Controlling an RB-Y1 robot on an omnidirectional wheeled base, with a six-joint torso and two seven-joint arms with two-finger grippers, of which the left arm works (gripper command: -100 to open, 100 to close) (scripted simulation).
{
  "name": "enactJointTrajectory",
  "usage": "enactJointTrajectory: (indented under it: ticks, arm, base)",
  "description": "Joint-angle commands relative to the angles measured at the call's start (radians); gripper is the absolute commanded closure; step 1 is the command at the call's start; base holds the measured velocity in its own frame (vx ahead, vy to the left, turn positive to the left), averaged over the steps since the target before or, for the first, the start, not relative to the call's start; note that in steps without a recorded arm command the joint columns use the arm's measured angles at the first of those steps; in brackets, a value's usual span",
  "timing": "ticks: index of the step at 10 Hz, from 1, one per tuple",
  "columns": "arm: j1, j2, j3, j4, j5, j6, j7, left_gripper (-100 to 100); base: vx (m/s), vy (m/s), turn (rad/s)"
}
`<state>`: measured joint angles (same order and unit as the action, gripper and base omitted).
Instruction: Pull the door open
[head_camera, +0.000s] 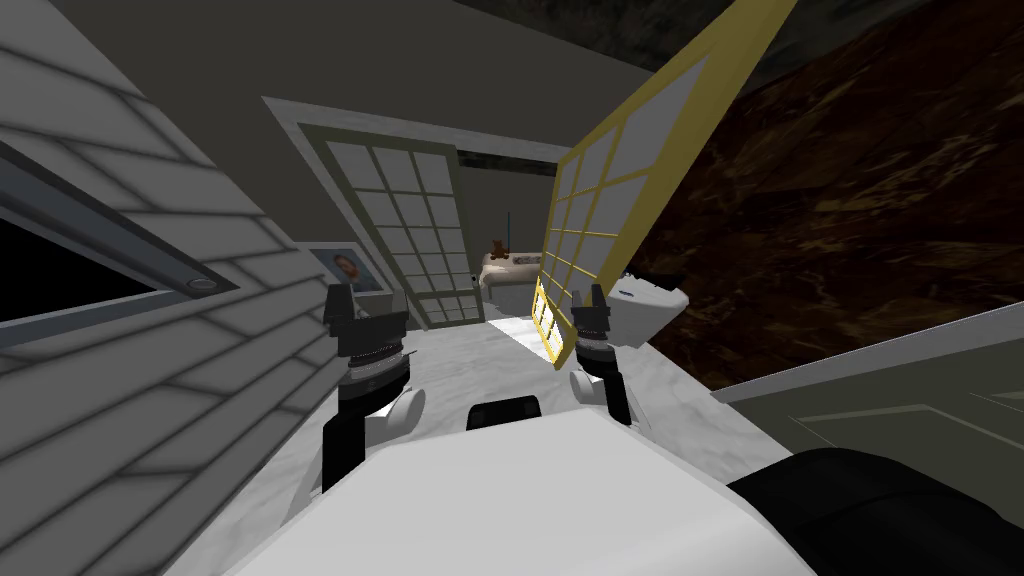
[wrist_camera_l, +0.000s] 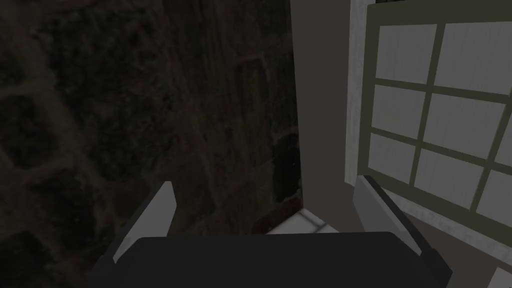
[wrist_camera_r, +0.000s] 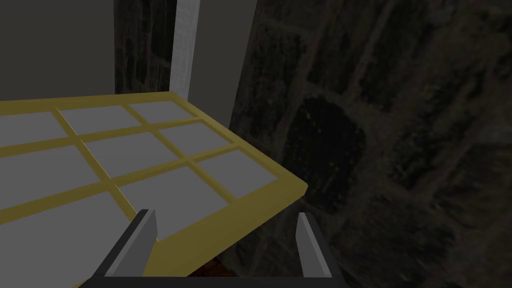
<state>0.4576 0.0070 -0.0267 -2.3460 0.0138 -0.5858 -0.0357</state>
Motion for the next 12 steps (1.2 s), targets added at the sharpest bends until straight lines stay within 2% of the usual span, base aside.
enactJointTrajectory:
  ticks: [1,4,9,12]
  arm:
    - [0.002,0.010,-0.005,0.026,0.015,-0.010,0.029,-100]
    - [0.004,0.024,-0.011,0.065,0.037,-0.025,0.074,-100]
    - [0.012,0.059,-0.030,0.173,0.098,-0.068,0.197,-100]
    - [0.014,0.071,-0.038,0.216,0.122,-0.085,0.246,-100]
  base:
    - [0.084,-0.020,-0.058]
    - [0.162,0.004,-0.041]
    - [0.171,0.007,-0.065]
    - [0.119,0.003,-0.043]
